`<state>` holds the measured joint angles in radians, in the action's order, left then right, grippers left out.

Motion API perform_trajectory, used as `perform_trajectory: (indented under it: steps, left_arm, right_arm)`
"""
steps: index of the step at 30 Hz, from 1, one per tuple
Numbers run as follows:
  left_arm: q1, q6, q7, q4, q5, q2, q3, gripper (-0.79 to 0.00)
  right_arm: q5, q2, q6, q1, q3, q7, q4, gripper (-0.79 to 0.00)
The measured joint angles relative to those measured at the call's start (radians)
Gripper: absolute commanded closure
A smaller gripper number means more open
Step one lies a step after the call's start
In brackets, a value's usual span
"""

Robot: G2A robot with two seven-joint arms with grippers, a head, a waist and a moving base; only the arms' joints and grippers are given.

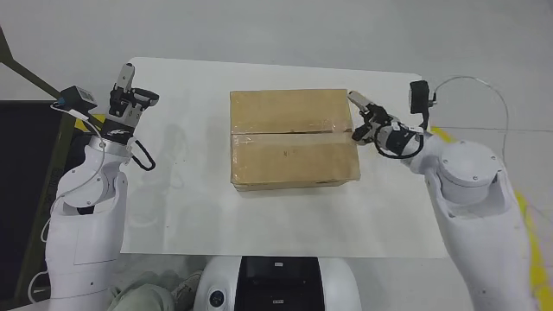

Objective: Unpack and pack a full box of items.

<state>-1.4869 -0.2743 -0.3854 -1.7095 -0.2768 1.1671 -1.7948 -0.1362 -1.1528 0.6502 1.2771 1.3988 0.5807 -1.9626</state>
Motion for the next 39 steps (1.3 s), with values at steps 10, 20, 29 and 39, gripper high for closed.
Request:
perform_trajectory:
  steps: [10,20,29,39]
  left_arm:
    - [0.000,0.000,0.000,0.000,0.000,0.000,0.000,-0.785]
    - [0.000,0.000,0.000,0.000,0.000,0.000,0.000,-0.785]
    - [0.000,0.000,0.000,0.000,0.000,0.000,0.000,-0.785]
    - [0.000,0.000,0.000,0.000,0.000,0.000,0.000,-0.785]
  right_arm:
    - [-0.010,0.002,-0.110,0.035,0.043,-0.083,-0.087,-0.785]
    - [-0.080,-0.017,-0.269,-0.104,-0.094,-0.037,0.031,-0.785]
    - [-0.183,-0.062,-0.361,-0.305,-0.321,0.047,0.232,-0.785]
    - [-0.303,-0.121,-0.442,-0.439,-0.508,0.102,0.407,-0.785]
